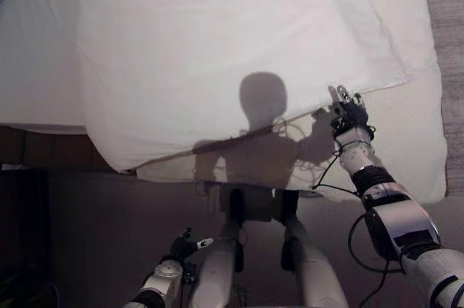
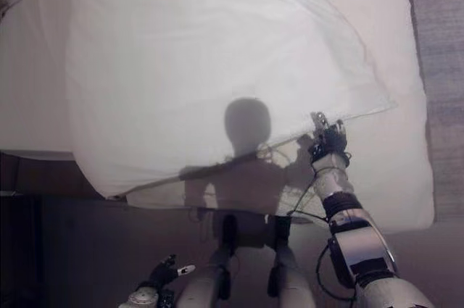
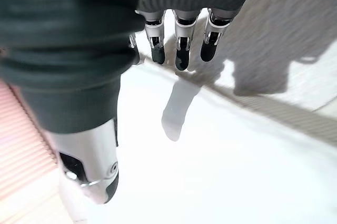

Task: Make the bed

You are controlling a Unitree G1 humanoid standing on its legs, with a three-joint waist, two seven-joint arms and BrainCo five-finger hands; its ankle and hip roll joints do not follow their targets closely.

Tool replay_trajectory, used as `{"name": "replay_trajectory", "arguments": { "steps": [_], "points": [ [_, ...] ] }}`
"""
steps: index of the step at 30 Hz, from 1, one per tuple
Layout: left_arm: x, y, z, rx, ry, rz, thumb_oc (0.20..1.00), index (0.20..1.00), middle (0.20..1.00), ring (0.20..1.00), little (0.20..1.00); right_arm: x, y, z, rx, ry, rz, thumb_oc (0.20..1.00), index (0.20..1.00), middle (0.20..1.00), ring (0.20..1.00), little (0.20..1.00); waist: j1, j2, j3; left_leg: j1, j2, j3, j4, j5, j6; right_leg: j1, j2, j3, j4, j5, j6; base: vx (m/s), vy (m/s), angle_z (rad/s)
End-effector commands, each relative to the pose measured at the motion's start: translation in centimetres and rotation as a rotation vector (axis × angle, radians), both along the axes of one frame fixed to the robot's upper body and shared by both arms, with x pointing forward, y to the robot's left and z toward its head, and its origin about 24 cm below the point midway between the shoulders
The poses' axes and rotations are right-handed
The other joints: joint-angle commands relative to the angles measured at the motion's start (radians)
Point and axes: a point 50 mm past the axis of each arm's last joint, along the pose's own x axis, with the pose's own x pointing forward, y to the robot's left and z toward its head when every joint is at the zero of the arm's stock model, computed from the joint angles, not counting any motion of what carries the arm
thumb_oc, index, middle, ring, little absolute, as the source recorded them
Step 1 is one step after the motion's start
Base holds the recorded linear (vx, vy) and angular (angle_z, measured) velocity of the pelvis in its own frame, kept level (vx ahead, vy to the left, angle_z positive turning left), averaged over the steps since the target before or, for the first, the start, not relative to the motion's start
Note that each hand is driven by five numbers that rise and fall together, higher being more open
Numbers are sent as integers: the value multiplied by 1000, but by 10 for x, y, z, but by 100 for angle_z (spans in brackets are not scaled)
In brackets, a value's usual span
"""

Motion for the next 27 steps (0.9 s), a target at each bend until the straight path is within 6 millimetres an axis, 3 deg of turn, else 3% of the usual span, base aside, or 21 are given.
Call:
{"name": "replay_trajectory", "arguments": {
  "steps": [1, 7, 12, 22, 27],
  "points": [
    [0, -22, -1, -28, 1, -55, 1000, 1000, 1000, 1000, 1000, 3, -24, 53, 33, -160, -112, 1000, 1000, 1000, 1000, 1000, 22, -26, 34, -46, -75, -16, -2, 10, 25, -77, -40, 57, 163, -37, 69, -16, -21, 4],
    [13, -29, 9, -57, -65, -47, 1000, 1000, 1000, 1000, 1000, 3, -42, 105, 36, -244, -193, 1000, 1000, 1000, 1000, 1000, 43, -8, 66, -113, -73, -39, 0, 20, 23, -171, -48, 47, 227, -64, 68, -17, -28, 3],
    [18, -37, 16, -82, -106, -60, 1000, 1000, 1000, 1000, 1000, 0, -55, 129, 28, -256, -243, 1000, 1000, 1000, 1000, 1000, 59, 6, 68, -176, -70, -54, -2, 35, 17, -243, -57, 32, 254, -70, 69, -5, -27, 10],
    [31, -48, 29, -118, -183, -75, 1000, 1000, 1000, 1000, 1000, -4, -49, 177, 14, -363, -226, 1000, 1000, 1000, 1000, 1000, 91, 32, 68, -282, -72, -80, -2, 57, 8, -373, -75, 10, 319, -91, 68, -8, -13, 6],
    [35, -51, 35, -126, -215, -90, 1000, 1000, 1000, 1000, 1000, -6, -38, 208, -95, -415, -191, 1000, 1000, 1000, 1000, 1000, 109, 43, 68, -315, -74, -91, -2, 68, 5, -422, -87, 0, 358, -106, 65, -9, -10, 5]
  ]
}}
